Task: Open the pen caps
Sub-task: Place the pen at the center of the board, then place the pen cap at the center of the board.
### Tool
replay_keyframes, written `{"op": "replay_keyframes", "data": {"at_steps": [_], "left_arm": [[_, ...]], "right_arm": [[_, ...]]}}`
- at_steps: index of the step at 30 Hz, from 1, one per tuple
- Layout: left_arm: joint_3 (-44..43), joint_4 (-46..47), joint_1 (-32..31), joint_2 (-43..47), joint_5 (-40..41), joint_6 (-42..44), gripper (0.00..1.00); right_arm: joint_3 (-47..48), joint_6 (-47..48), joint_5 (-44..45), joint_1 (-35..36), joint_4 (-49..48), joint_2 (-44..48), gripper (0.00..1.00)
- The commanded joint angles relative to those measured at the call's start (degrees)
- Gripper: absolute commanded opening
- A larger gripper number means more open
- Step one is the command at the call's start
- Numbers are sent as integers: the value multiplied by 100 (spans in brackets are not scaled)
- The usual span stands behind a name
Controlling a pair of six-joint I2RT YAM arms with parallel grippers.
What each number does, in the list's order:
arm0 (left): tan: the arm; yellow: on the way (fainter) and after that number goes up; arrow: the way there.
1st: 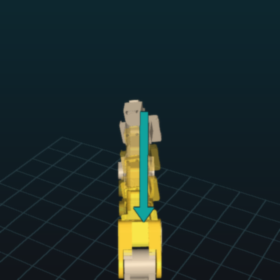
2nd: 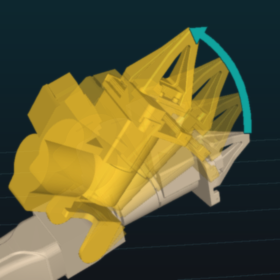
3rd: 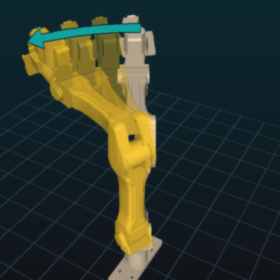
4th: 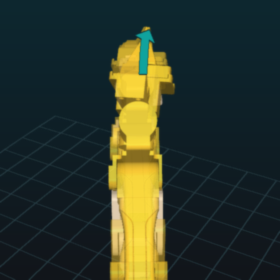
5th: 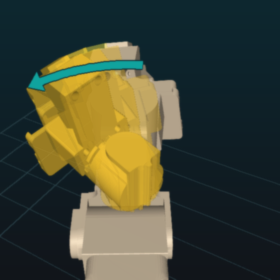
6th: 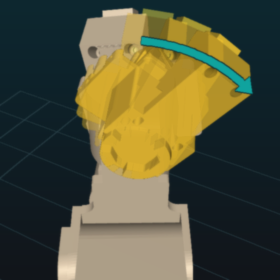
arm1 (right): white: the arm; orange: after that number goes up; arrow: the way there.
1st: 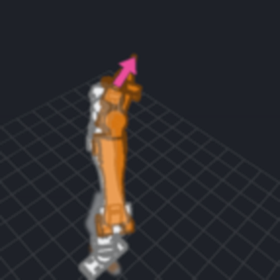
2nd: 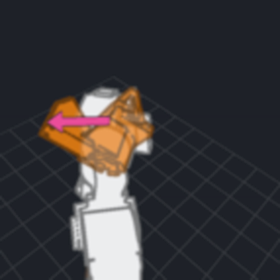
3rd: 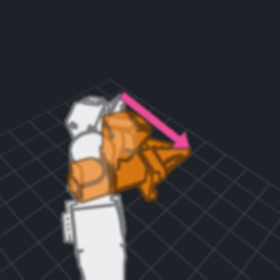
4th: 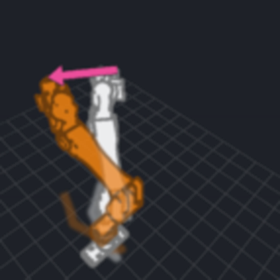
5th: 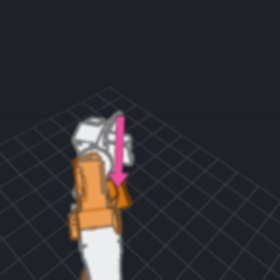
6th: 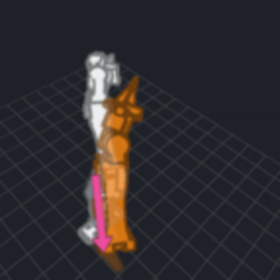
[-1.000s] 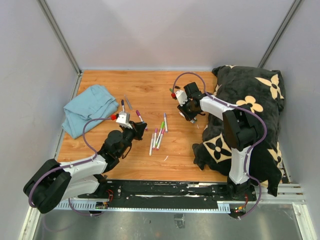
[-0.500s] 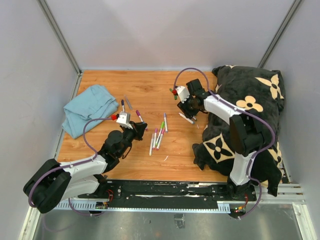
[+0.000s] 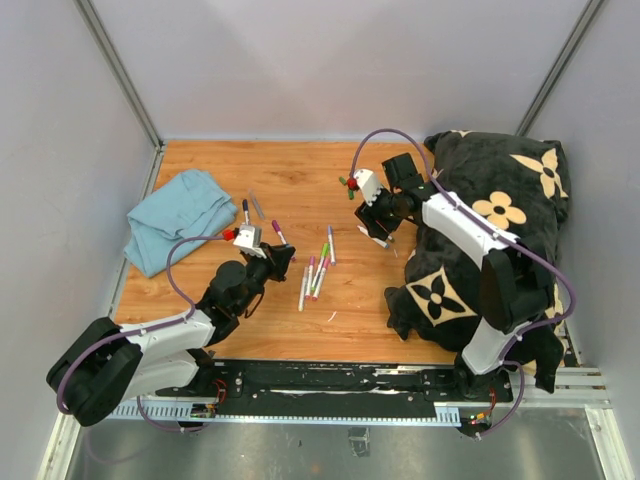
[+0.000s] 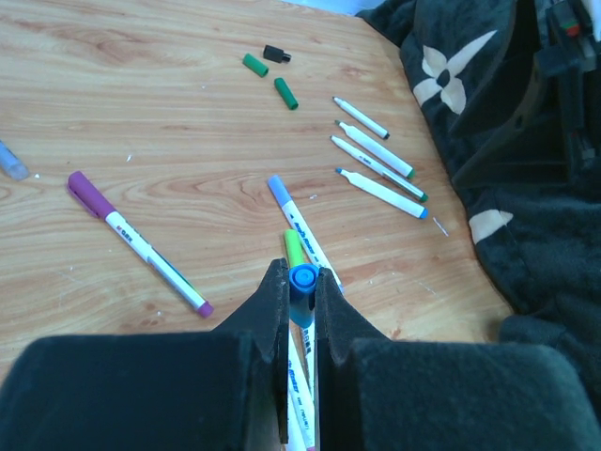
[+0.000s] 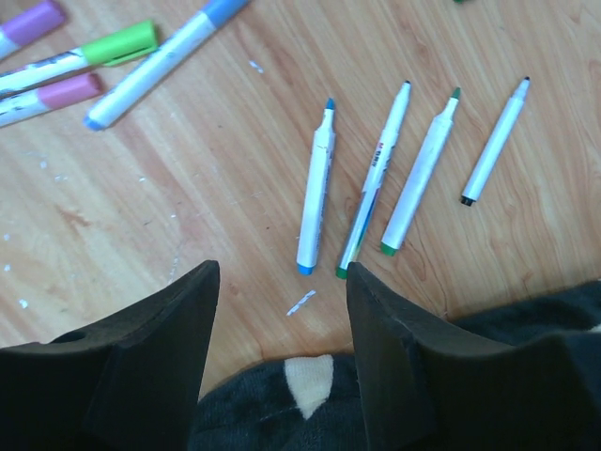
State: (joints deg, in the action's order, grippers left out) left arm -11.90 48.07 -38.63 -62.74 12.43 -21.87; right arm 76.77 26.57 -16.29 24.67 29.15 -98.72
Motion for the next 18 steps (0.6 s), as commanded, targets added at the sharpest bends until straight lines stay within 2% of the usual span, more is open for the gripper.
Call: {"op": "replay_keyframes", "data": {"at_steps": [1, 18], "left_arm": [[-131, 142, -80, -36, 109, 111, 0], [-255, 124, -151, -207, 159, 102, 0]], "right_arm": [[-55, 328, -626, -40, 399, 369, 58], [-131, 297, -1427, -41, 469, 1005, 59]]}}
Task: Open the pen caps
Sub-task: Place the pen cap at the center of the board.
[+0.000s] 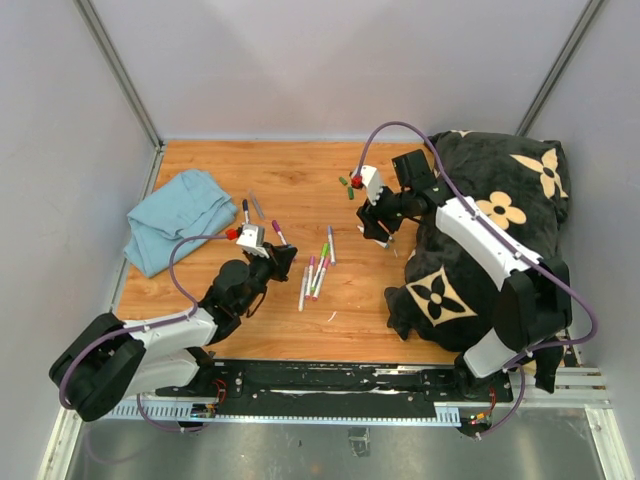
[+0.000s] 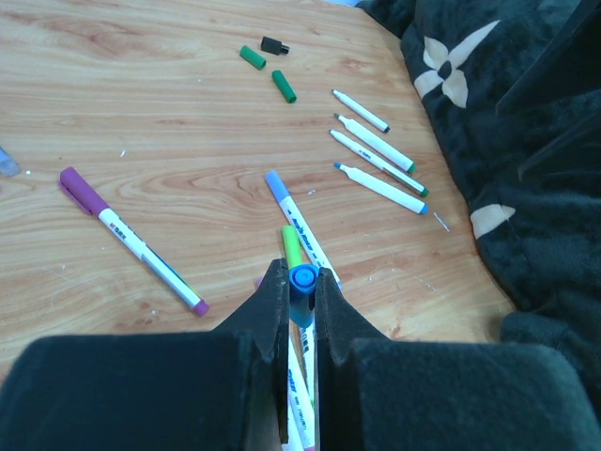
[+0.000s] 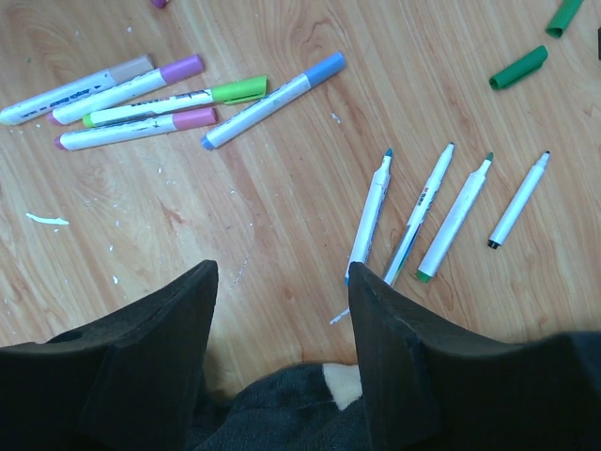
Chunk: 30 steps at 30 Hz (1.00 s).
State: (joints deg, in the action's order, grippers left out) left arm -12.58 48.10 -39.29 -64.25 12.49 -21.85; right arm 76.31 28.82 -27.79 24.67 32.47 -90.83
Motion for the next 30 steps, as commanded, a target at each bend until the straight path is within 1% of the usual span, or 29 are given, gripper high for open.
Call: {"op": "replay_keyframes", "data": {"at_steps": [1, 30], "left_arm": [[-199, 121, -92, -76, 156, 105, 0], [-418, 104, -255, -352, 254, 143, 0]], "right_arm": [[-86, 64, -313, -36, 137, 227, 59], [-116, 54, -629, -41, 163, 381, 59]]}}
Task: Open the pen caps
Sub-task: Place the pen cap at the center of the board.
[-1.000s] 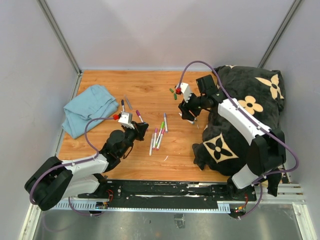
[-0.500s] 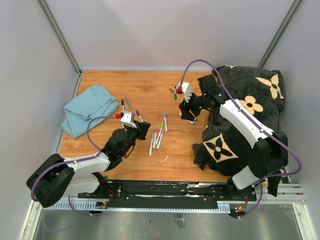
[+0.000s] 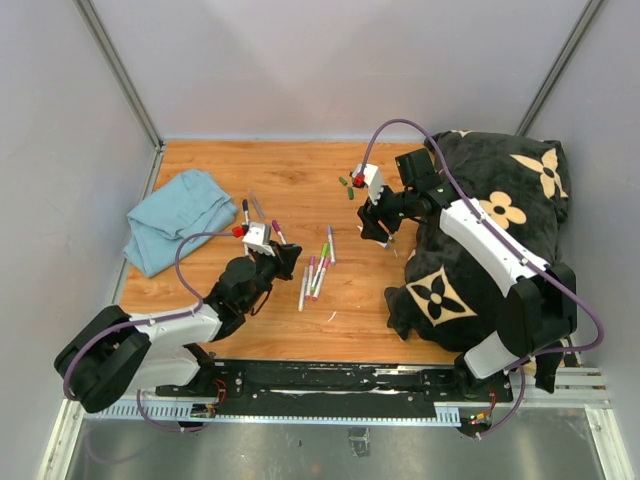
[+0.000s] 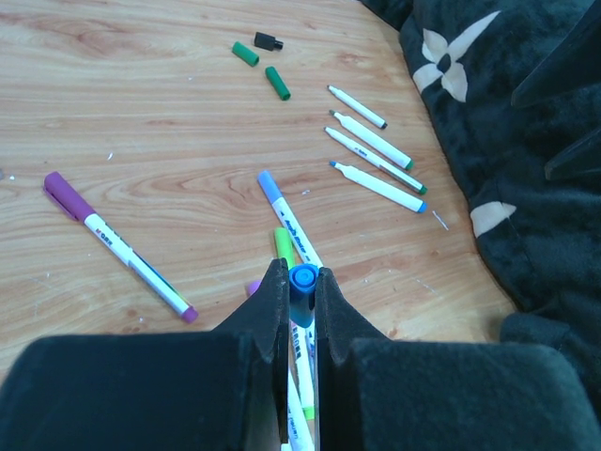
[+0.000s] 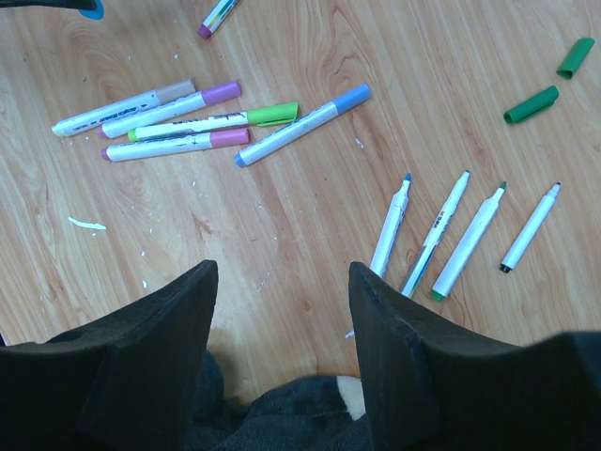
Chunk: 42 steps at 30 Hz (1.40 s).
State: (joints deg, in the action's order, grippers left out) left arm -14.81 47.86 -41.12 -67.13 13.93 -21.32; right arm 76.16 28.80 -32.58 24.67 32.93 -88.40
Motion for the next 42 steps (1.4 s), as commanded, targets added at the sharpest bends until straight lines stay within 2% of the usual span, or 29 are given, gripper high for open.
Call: {"op": "replay_keyframes", "data": {"at_steps": [1, 10, 16, 24, 33, 42], "left_arm": [[-216, 119, -71, -85, 103, 92, 0], [-892, -555, -71, -557, 47, 149, 0], [-1615, -846, -54, -1328, 122, -108, 0], [-3691, -2277, 216, -3285, 44, -1332, 0], [-6369, -4588, 255, -5096, 1105, -2334, 0], [-7338, -4950, 556, -5896, 843, -2694, 1]], "right_arm": [[-96, 56, -150, -36, 117, 139, 59], [-110, 64, -134, -41, 111, 190, 59], [-110, 67, -50, -58, 109, 197, 59], [-137, -131, 86, -366, -14, 192, 60], [-157, -208, 54, -498, -50, 140, 60], [-164, -208, 40, -529, -55, 148, 60]]}}
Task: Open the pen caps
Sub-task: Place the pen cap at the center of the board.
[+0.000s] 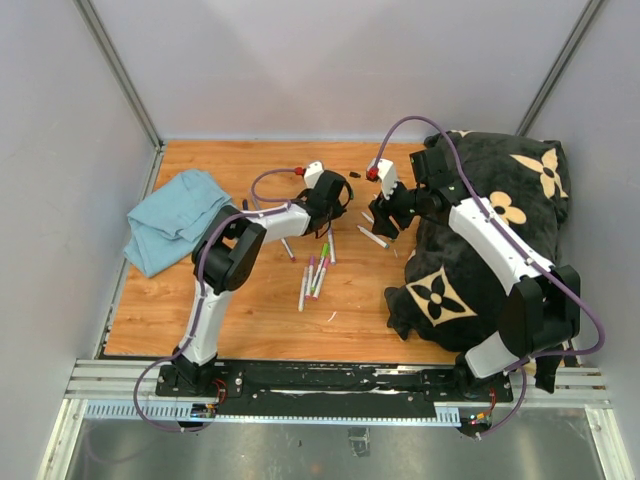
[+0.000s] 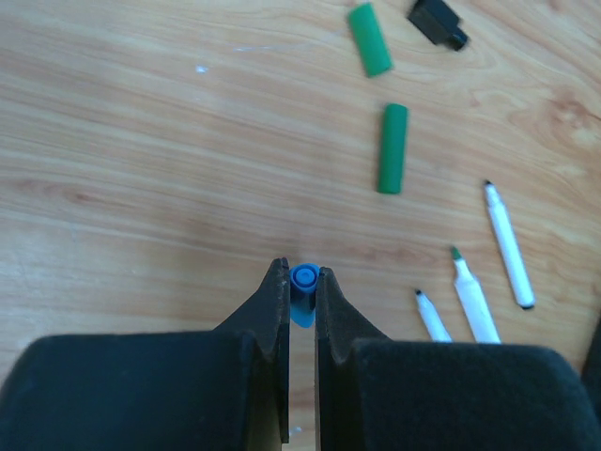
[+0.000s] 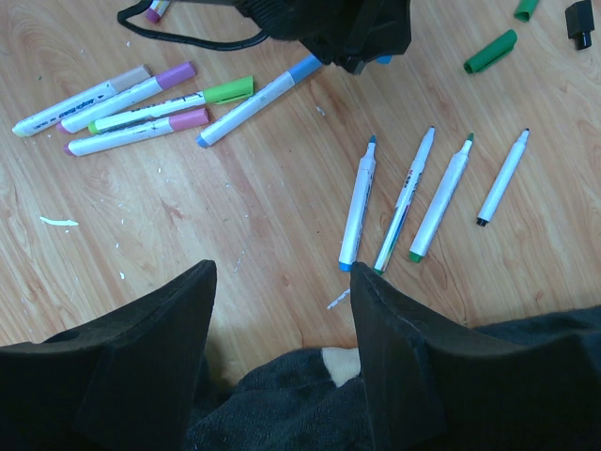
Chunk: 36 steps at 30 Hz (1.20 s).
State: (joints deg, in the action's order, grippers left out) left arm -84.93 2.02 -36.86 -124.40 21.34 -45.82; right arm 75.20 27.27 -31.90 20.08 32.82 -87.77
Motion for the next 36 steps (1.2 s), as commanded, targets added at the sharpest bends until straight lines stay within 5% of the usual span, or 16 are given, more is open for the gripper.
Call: {"op": "replay_keyframes", "data": {"at_steps": [1, 6, 14, 19, 26, 36], "left_arm": [[-390, -394, 139, -203, 91, -246, 2], [-520, -465, 174, -328, 13, -280, 24], [-477, -459, 231, -225, -159, -249, 35], [27, -285, 232, 636, -196, 163, 39], [1956, 583, 232, 2748, -662, 1383, 46], [5710, 3013, 228, 5743, -1838, 2514, 78]], "right_arm": [[-75, -55, -35, -73, -47, 84, 60], [-75, -72, -70, -91, -47, 91, 60], [-75, -107, -186, -124, -48, 93, 60], [-107, -109, -502, -135, -48, 127, 63], [-211, -149, -938, -133, -124, 178, 66], [-319, -212, -1173, -126, -262, 131, 66]]}}
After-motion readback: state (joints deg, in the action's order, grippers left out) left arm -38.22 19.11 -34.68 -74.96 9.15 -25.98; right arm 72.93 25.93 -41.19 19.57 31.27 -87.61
